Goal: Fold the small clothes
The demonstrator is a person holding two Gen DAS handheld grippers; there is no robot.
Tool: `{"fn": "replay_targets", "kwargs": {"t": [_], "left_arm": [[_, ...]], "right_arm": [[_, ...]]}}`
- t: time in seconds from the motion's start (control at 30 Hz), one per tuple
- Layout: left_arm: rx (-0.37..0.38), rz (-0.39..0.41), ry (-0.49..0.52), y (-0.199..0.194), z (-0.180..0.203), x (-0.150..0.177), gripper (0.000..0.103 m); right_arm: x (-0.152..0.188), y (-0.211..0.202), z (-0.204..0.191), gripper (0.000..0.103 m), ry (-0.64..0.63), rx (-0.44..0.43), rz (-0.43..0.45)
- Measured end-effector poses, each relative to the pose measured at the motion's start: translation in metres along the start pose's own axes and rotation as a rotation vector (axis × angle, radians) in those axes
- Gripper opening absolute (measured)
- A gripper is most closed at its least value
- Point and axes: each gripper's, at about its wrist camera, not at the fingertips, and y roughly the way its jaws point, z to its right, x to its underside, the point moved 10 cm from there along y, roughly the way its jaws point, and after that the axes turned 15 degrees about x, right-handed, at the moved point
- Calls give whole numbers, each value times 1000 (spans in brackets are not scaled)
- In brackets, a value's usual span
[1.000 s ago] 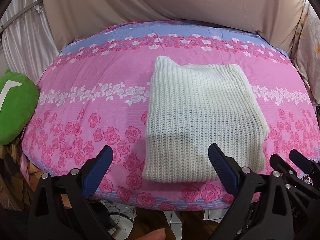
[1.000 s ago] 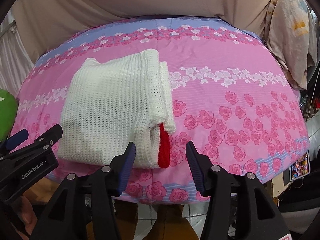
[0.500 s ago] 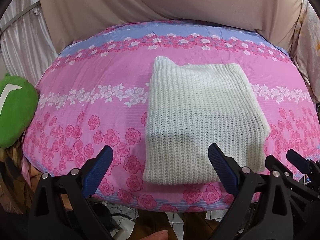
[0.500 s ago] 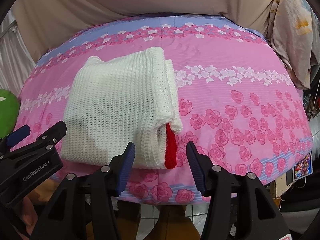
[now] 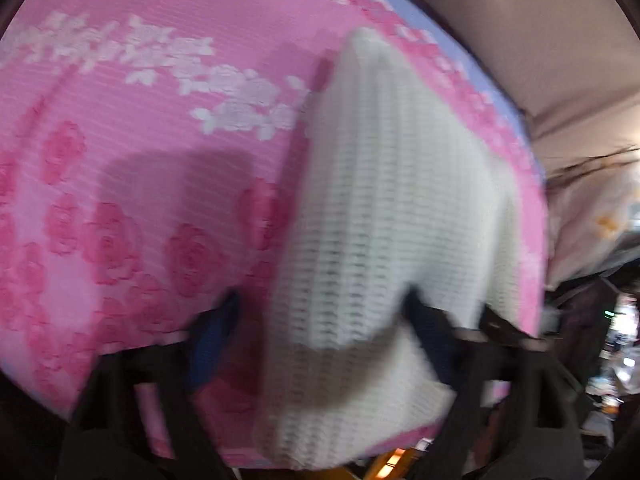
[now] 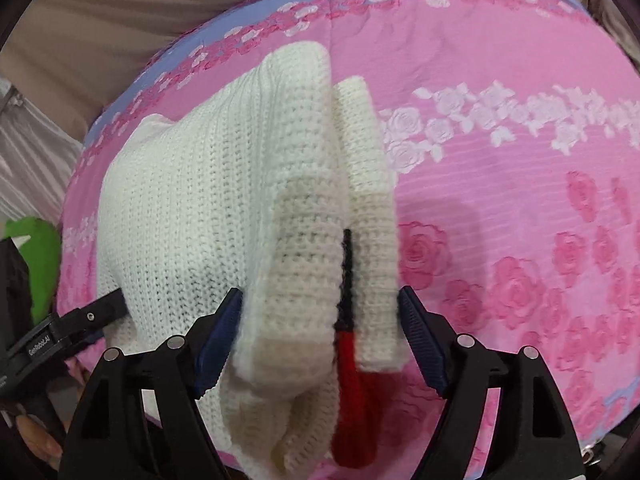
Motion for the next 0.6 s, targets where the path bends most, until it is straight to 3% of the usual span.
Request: {"fn": "replay_targets", "kwargs": {"t": [0.07,0.1,0.23,0.37,0.43,0.53,0.6], "left_arm": [[-22,-3,59,-14,16,-4,39],[-11,7,88,-23,26,-8,37],[24,123,178,-90,59,-44,36],[-46,174,228,-136,37,-74,42],[-179,178,264,-134,-1,-78,47],[-345,100,262,-117,-58,-63,48],[-318,106,254,-126,-61,-54,51]], "right_arm": [[-4,-2,-9,45,23,-38,-1],[-7,-10,-14,35,21,-49,7],[-32,-91,-59,30,-50,-95,193],[-50,-146,-111,31,-85,-193,319],[-52,-136,-130,35,-86,-223,297],[-42,-62,-139,39,-121,-118,194],[-27,-18,-126,31,-129,44,97]]}}
